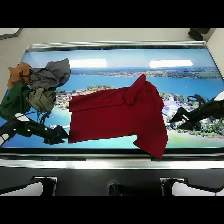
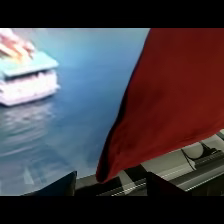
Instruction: Fold the shirts.
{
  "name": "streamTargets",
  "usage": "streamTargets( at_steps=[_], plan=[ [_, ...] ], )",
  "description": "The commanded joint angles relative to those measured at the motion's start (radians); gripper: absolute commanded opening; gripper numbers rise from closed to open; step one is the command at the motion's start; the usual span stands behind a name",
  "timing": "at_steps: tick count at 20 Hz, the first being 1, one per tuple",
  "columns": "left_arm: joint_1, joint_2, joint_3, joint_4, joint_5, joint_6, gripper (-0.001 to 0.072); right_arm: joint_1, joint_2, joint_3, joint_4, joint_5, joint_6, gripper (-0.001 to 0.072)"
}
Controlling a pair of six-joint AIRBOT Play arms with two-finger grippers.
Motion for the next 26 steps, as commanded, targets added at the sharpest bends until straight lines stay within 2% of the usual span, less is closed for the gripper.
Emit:
streamTargets(
  at_steps=[1, 2, 3, 5, 6, 8, 10, 11, 12, 14, 15, 16, 22, 24, 26],
  plan=[
    [-0.032, 0.005, -0.053, -0.038, 0.098, 0.010, 0.0465, 0.047, 0.006, -0.071, 0.000, -0.060, -0.053, 0.0585],
    [-0.049, 0.005, -0.053, -0.038, 0.124, -0.002, 0.0422, 0.072, 0.006, -0.083, -0.004, -0.102, -0.058, 0.0630],
    [-0.066, 0.005, -0.053, -0.038, 0.154, -0.030, 0.0374, 0.095, 0.002, -0.091, -0.010, -0.148, -0.056, 0.0630],
    [-0.087, 0.005, -0.052, -0.038, 0.194, -0.046, 0.0110, 0.132, -0.016, -0.092, -0.005, -0.211, -0.054, 0.0627],
    [-0.089, 0.005, -0.049, -0.038, 0.195, -0.044, 0.0027, 0.150, -0.027, -0.092, -0.004, -0.234, -0.051, 0.0626],
    [-0.086, 0.006, -0.039, -0.037, 0.193, -0.041, 0.0030, 0.191, -0.052, -0.092, -0.007, -0.277, -0.045, 0.0620],
    [-0.085, 0.008, -0.023, -0.037, 0.179, -0.029, 0.0029, 0.220, -0.070, -0.091, -0.011, -0.325, -0.034, 0.0579],
    [-0.085, 0.011, -0.013, -0.038, 0.175, -0.030, 0.0029, 0.225, -0.072, -0.091, -0.008, -0.340, -0.020, 0.0533],
    [-0.085, 0.016, -0.006, -0.037, 0.175, -0.030, 0.0029, 0.224, -0.072, -0.091, -0.011, -0.357, -0.003, 0.0525],
    [-0.085, 0.020, 0.012, -0.038, 0.175, -0.030, 0.0029, 0.224, -0.072, -0.091, -0.011, -0.358, 0.004, 0.0358],
    [-0.085, 0.020, 0.022, -0.038, 0.175, -0.030, 0.0029, 0.224, -0.072, -0.091, -0.011, -0.352, 0.004, 0.0164],
    [-0.085, 0.020, 0.031, -0.038, 0.174, -0.031, 0.0029, 0.224, -0.072, -0.091, -0.010, -0.348, 0.004, 0.0047],
    [-0.085, 0.021, 0.053, -0.038, 0.149, -0.015, 0.0029, 0.223, -0.005, 0.006, -0.100, -0.311, -0.019, 0.0044],
    [-0.086, 0.042, 0.072, -0.054, 0.130, 0.037, 0.0027, 0.224, 0.019, 0.078, -0.055, -0.274, -0.074, 0.0044],
    [-0.085, 0.136, 0.157, -0.064, 0.146, 0.045, 0.0027, 0.224, 0.087, 0.185, 0.005, -0.304, -0.105, 0.0044]
  ],
)
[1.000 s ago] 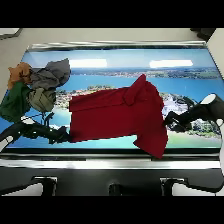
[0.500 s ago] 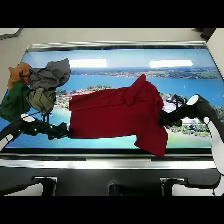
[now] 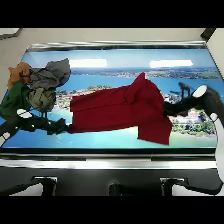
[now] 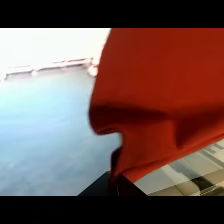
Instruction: Fold the shirts.
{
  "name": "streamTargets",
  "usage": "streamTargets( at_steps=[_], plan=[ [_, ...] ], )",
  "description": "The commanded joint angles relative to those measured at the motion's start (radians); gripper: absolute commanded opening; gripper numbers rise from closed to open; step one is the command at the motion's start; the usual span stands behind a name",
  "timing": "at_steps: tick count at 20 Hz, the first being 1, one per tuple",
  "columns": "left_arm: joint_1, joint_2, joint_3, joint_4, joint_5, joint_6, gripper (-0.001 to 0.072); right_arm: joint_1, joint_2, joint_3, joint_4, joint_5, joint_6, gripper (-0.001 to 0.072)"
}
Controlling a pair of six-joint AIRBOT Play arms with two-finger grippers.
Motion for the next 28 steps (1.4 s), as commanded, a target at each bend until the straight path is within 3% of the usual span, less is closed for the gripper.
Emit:
streamTargets(
  at_steps=[1, 3, 7, 9, 13, 16, 18, 22, 25, 28],
  plan=[
    [0.000, 0.142, 0.144, -0.019, 0.029, 0.032, 0.0026, 0.001, 0.108, 0.184, 0.060, -0.050, -0.049, 0.0042],
    [0.002, 0.301, 0.371, -0.017, 0.108, 0.023, 0.0027, 0.001, 0.223, 0.367, 0.060, -0.180, -0.060, 0.0043],
    [0.024, 0.541, 0.838, 0.033, 0.441, -0.002, 0.0027, 0.001, 0.473, 0.636, 0.051, -0.465, -0.101, 0.0044],
    [0.023, 0.623, 0.929, 0.039, 0.501, -0.082, 0.0027, 0.001, 0.591, 0.650, 0.056, -0.452, -0.100, 0.0044],
    [0.024, 0.719, 0.933, 0.090, 0.486, -0.171, 0.0027, 0.001, 0.707, 0.650, 0.011, -0.364, -0.056, 0.0044],
    [0.024, 0.697, 0.933, 0.152, 0.458, -0.186, 0.0027, 0.001, 0.712, 0.650, -0.031, -0.343, 0.014, 0.0044],
    [0.024, 0.647, 0.930, 0.199, 0.359, -0.186, 0.0027, 0.001, 0.681, 0.650, -0.060, -0.251, 0.050, 0.0044],
    [0.024, 0.463, 0.843, 0.235, 0.101, -0.170, 0.0028, 0.001, 0.494, 0.647, -0.064, 0.081, 0.056, 0.0044],
    [0.019, 0.289, 0.657, 0.234, 0.113, -0.078, 0.0028, 0.001, 0.269, 0.569, -0.058, 0.190, 0.052, 0.0044],
    [0.010, 0.079, 0.517, 0.233, 0.221, -0.076, 0.0028, 0.001, 0.021, 0.473, 0.018, 0.093, 0.066, 0.0045]
  ],
)
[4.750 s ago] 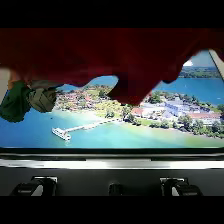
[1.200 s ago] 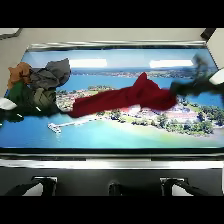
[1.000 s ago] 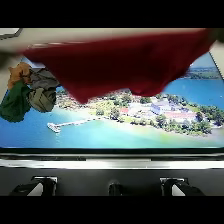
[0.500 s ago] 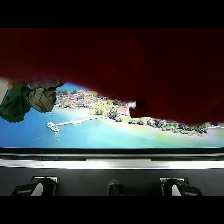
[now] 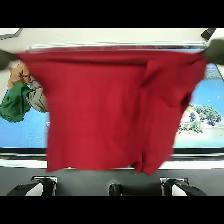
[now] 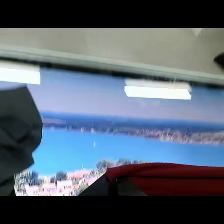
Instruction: Fold the shirts.
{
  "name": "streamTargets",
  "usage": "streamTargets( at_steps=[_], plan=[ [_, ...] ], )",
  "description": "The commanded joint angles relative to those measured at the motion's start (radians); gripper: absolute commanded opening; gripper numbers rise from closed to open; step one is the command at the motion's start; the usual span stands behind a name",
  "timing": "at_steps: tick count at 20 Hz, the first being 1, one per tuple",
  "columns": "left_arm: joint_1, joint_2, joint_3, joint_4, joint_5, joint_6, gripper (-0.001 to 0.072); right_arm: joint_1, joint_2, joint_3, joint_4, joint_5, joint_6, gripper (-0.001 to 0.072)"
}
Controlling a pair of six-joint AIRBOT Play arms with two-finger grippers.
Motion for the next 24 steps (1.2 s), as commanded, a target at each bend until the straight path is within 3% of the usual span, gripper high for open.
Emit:
streamTargets(
  at_steps=[1, 6, 12, 13, 14, 15, 19, 20, 22, 24],
  plan=[
    [-0.008, -0.248, -0.131, 0.010, 0.082, 0.029, 0.0028, 0.000, -0.295, -0.075, 0.111, -0.055, 0.041, 0.0045],
    [-0.009, -0.498, -0.126, -0.119, 0.145, 0.029, 0.0029, 0.000, -0.571, -0.075, 0.451, -0.261, 0.137, 0.0046],
    [-0.047, -0.561, -0.127, -0.144, 0.113, 0.025, 0.0039, 0.051, -0.653, -0.074, 0.437, -0.257, 0.137, 0.0051],
    [-0.048, -0.557, -0.124, -0.144, 0.086, 0.025, 0.0154, 0.050, -0.646, -0.072, 0.449, -0.242, 0.137, 0.0161],
    [-0.039, -0.557, -0.106, -0.139, 0.029, 0.026, 0.0369, 0.037, -0.628, -0.066, 0.446, -0.201, 0.132, 0.0381],
    [-0.019, -0.557, -0.080, -0.131, -0.053, 0.026, 0.0551, 0.016, -0.602, -0.057, 0.426, -0.145, 0.101, 0.0497],
    [0.103, -0.555, -0.032, -0.004, -0.438, 0.002, 0.0549, -0.127, -0.477, -0.050, 0.078, 0.211, 0.108, 0.0491],
    [0.129, -0.547, -0.073, 0.018, -0.502, -0.009, 0.0512, -0.159, -0.457, -0.069, 0.004, 0.298, 0.111, 0.0487],
    [0.154, -0.499, -0.238, 0.017, -0.507, 0.003, 0.0512, -0.198, -0.400, -0.180, -0.043, 0.358, 0.107, 0.0486],
    [0.151, -0.442, -0.437, 0.003, -0.431, 0.061, 0.0508, -0.205, -0.313, -0.361, -0.042, 0.292, 0.107, 0.0487]
  ],
)
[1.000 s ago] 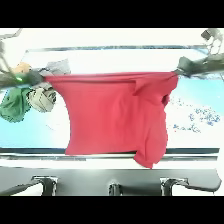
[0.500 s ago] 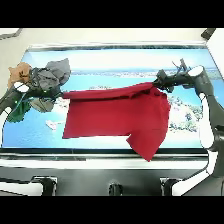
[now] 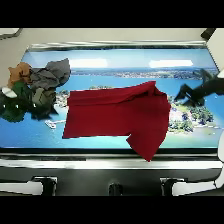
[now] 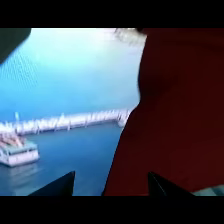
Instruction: Fold the shirts.
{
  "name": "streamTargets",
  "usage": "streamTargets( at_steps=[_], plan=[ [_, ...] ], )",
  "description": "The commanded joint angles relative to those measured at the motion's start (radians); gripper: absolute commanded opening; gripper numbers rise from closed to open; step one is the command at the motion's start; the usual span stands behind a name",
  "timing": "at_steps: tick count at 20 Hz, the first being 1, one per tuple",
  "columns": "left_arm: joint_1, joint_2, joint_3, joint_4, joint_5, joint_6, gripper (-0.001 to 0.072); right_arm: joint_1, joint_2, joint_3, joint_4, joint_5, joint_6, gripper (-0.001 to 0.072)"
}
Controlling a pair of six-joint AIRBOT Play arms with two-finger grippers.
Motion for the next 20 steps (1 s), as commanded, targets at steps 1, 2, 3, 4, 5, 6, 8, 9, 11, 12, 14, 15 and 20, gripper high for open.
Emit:
streamTargets(
  at_steps=[1, 2, 3, 4, 5, 6, 8, 9, 11, 12, 14, 15, 20],
  plan=[
    [0.025, 0.071, -0.267, -0.015, 0.005, 0.077, 0.0463, -0.037, 0.130, -0.241, -0.084, 0.023, 0.000, 0.0488],
    [0.026, 0.076, -0.321, -0.062, 0.032, 0.121, 0.0444, -0.037, 0.161, -0.310, -0.069, -0.011, -0.010, 0.0489],
    [0.025, 0.076, -0.349, -0.109, 0.053, 0.153, 0.0444, -0.037, 0.182, -0.356, -0.066, -0.032, -0.020, 0.0490],
    [0.025, 0.076, -0.369, -0.149, 0.076, 0.161, 0.0444, -0.037, 0.194, -0.386, -0.067, -0.042, -0.025, 0.0490],
    [0.025, 0.076, -0.380, -0.169, 0.088, 0.161, 0.0444, -0.037, 0.199, -0.405, -0.069, -0.042, -0.030, 0.0491],
    [0.022, 0.076, -0.386, -0.168, 0.097, 0.159, 0.0443, -0.037, 0.198, -0.416, -0.069, -0.037, -0.041, 0.0492],
    [0.013, 0.074, -0.389, -0.168, 0.108, 0.159, 0.0419, -0.037, 0.198, -0.446, -0.069, -0.044, -0.060, 0.0504],
    [0.006, 0.072, -0.389, -0.168, 0.126, 0.155, 0.0355, -0.037, 0.198, -0.470, -0.069, -0.056, -0.060, 0.0507],
    [-0.008, 0.073, -0.389, -0.169, 0.167, 0.130, 0.0151, -0.037, 0.198, -0.539, -0.040, -0.113, -0.065, 0.0509],
    [-0.016, 0.073, -0.388, -0.169, 0.175, 0.130, 0.0085, -0.037, 0.198, -0.573, -0.004, -0.150, -0.080, 0.0509],
    [-0.023, 0.074, -0.388, -0.168, 0.174, 0.130, 0.0030, -0.037, 0.195, -0.638, 0.068, -0.243, -0.090, 0.0509],
    [-0.024, 0.076, -0.388, -0.169, 0.172, 0.130, 0.0029, -0.037, 0.193, -0.663, 0.097, -0.290, -0.097, 0.0508],
    [-0.024, 0.082, -0.388, -0.169, 0.161, 0.130, 0.0030, -0.037, 0.145, -0.690, 0.129, -0.387, -0.096, 0.0339]
  ],
)
